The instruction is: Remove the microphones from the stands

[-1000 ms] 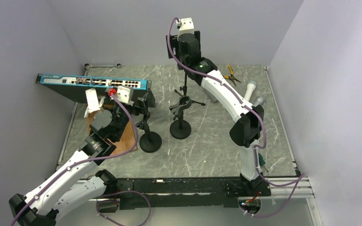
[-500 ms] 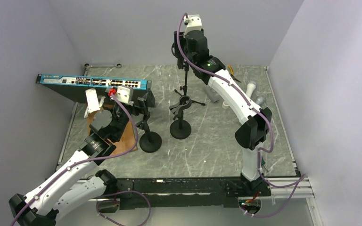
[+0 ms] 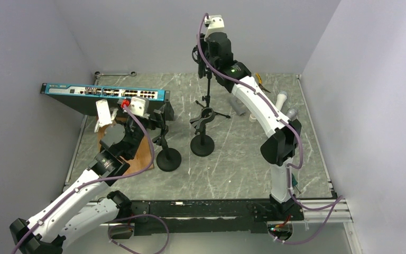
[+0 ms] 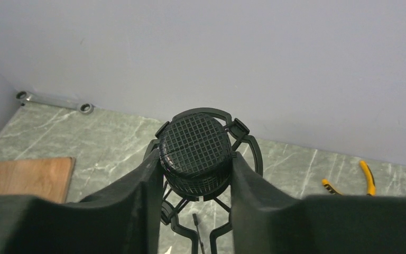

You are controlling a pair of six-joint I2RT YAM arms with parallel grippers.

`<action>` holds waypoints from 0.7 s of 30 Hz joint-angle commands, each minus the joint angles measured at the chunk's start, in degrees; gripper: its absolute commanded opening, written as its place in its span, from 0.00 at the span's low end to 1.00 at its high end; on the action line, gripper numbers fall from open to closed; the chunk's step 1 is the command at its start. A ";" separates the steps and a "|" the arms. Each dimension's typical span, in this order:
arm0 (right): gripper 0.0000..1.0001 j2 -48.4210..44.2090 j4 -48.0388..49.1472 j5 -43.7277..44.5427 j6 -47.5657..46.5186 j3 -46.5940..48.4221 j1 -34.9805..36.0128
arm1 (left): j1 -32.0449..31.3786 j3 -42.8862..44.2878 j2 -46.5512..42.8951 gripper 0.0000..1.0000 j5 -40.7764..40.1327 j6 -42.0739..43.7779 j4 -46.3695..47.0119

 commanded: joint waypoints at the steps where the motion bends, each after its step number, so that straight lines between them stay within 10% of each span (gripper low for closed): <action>1: 0.26 1.09 -1.43 -1.57 0.25 5.64 -0.48 | 0.24 2.61 -0.83 0.89 0.85 -0.68 0.71; 21: 0.03 -7.41 -1.04 -2.92 -1.87 13.40 -0.35 | 0.21 2.78 -0.04 0.89 1.10 -1.04 0.47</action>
